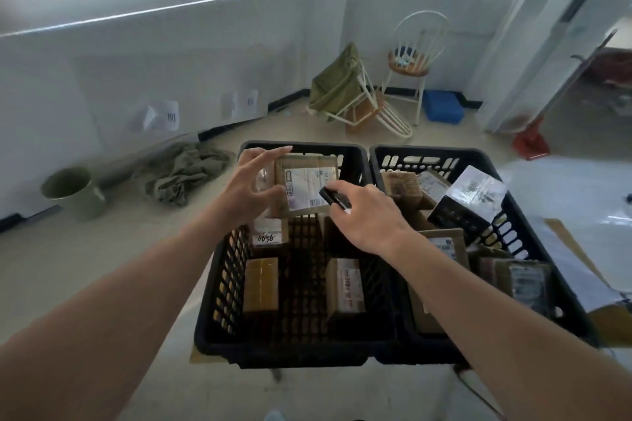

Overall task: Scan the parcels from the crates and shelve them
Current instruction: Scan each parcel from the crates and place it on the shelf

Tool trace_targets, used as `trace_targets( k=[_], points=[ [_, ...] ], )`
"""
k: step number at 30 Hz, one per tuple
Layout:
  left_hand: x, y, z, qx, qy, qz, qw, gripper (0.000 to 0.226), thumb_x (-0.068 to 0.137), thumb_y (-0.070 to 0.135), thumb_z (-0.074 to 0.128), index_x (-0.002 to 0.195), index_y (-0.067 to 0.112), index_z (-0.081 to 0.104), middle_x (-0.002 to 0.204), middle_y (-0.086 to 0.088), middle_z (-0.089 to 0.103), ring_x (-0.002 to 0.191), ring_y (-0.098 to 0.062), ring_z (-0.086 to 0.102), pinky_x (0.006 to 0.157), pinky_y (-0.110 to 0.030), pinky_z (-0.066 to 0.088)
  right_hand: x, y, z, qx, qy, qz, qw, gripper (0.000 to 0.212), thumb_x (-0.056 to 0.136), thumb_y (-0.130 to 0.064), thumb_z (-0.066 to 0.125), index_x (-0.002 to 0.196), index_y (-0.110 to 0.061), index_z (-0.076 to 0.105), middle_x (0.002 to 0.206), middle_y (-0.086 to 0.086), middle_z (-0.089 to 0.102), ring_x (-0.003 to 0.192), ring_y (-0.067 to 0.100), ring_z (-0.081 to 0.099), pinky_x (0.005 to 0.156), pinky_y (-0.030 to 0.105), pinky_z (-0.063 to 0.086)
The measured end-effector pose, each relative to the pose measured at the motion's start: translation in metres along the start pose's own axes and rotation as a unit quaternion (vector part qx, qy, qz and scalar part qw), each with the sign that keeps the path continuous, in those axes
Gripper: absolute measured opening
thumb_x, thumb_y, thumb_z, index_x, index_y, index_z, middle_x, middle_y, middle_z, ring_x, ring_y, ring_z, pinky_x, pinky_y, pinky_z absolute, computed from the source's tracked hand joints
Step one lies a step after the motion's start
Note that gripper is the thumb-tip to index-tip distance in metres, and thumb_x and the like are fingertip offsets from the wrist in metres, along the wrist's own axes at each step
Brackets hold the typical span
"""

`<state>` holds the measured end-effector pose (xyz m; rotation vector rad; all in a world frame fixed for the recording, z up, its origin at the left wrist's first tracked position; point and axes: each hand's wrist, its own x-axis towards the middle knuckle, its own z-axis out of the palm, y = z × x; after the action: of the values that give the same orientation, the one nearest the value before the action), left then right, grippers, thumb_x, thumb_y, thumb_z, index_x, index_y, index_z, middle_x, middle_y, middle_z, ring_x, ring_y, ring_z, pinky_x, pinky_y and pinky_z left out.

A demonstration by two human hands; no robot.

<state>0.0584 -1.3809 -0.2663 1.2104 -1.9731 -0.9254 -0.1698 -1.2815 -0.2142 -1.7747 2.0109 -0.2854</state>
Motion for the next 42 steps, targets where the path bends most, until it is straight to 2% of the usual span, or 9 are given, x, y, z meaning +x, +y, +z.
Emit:
trace_targets(
  k=[3,9,16,20,26,30,33,38,42],
  points=[
    [-0.001,0.011,-0.006,0.009,0.018,0.035,0.999,0.061,0.093,0.014,0.074,0.147,0.037,0.057,0.137,-0.003,0.042,0.133,-0.024,0.041,0.109,-0.047,0.052,-0.006,0.005,-0.011,-0.027,-0.013,-0.037,0.999,0.050,0.106,-0.049,0.048,0.156,-0.048,0.044,0.131,0.012,0.056,0.116,0.038,0.056,0.107,0.051,0.047],
    [-0.016,0.050,-0.004,0.028,0.072,0.061,0.995,0.061,0.093,0.001,0.068,0.138,0.042,0.061,0.136,0.000,0.039,0.135,-0.028,0.041,0.087,-0.036,0.065,-0.027,0.032,-0.043,-0.066,-0.059,-0.136,0.987,0.047,0.108,-0.046,0.049,0.155,-0.042,0.048,0.129,0.008,0.060,0.120,0.031,0.056,0.109,0.048,0.044],
    [-0.046,0.103,0.009,0.051,0.142,0.056,0.987,0.065,0.089,-0.007,0.066,0.138,0.037,0.061,0.135,0.001,0.038,0.137,-0.024,0.039,0.093,-0.037,0.061,-0.058,0.064,-0.076,-0.069,-0.077,-0.202,0.974,0.047,0.106,-0.040,0.054,0.153,-0.038,0.052,0.132,0.005,0.067,0.123,0.027,0.060,0.109,0.049,0.048],
    [-0.063,0.127,0.016,0.071,0.176,0.037,0.981,0.068,0.087,-0.011,0.066,0.134,0.038,0.061,0.137,-0.001,0.038,0.137,-0.022,0.035,0.090,-0.025,0.057,-0.076,0.076,-0.094,-0.072,-0.102,-0.237,0.963,0.044,0.106,-0.036,0.057,0.150,-0.036,0.055,0.127,0.001,0.070,0.114,0.022,0.065,0.101,0.042,0.054],
    [-0.082,0.149,0.021,0.092,0.194,0.074,0.974,0.067,0.086,-0.014,0.069,0.134,0.031,0.062,0.135,-0.003,0.038,0.134,-0.020,0.038,0.079,-0.008,0.056,-0.094,0.081,-0.107,-0.105,-0.129,-0.261,0.951,0.045,0.106,-0.042,0.056,0.151,-0.040,0.054,0.146,-0.002,0.062,0.128,0.021,0.060,0.111,0.044,0.049],
    [-0.090,0.151,0.018,0.096,0.197,0.081,0.972,0.067,0.086,-0.015,0.069,0.134,0.032,0.061,0.135,-0.003,0.037,0.134,-0.022,0.037,0.080,-0.006,0.054,-0.102,0.077,-0.108,-0.114,-0.137,-0.259,0.949,0.045,0.107,-0.042,0.055,0.152,-0.041,0.053,0.144,-0.001,0.063,0.105,0.015,0.059,0.105,0.039,0.050],
    [-0.095,0.146,0.009,0.110,0.194,0.068,0.972,0.064,0.086,-0.011,0.071,0.135,0.029,0.063,0.135,-0.003,0.037,0.134,-0.024,0.037,0.080,-0.004,0.053,-0.106,0.069,-0.105,-0.114,-0.123,-0.258,0.952,0.044,0.107,-0.041,0.055,0.151,-0.040,0.053,0.145,-0.001,0.063,0.118,0.019,0.061,0.105,0.039,0.049],
    [-0.110,0.151,0.001,0.053,0.233,0.033,0.971,0.063,0.089,-0.008,0.069,0.136,0.033,0.060,0.133,-0.006,0.039,0.129,-0.022,0.041,0.083,-0.025,0.062,-0.105,0.054,-0.081,-0.006,-0.035,-0.222,0.974,0.041,0.107,-0.037,0.056,0.148,-0.038,0.054,0.131,0.000,0.069,0.110,0.022,0.067,0.100,0.047,0.056],
    [-0.128,0.161,-0.005,-0.147,0.259,-0.014,0.955,0.073,0.093,0.000,0.071,0.149,0.042,0.051,0.129,0.003,0.041,0.114,-0.017,0.055,0.074,-0.032,0.065,-0.104,0.031,-0.060,0.220,0.046,-0.116,0.967,0.045,0.108,-0.036,0.054,0.153,-0.038,0.050,0.124,-0.002,0.069,0.103,0.017,0.068,0.095,0.048,0.058]
  ],
)
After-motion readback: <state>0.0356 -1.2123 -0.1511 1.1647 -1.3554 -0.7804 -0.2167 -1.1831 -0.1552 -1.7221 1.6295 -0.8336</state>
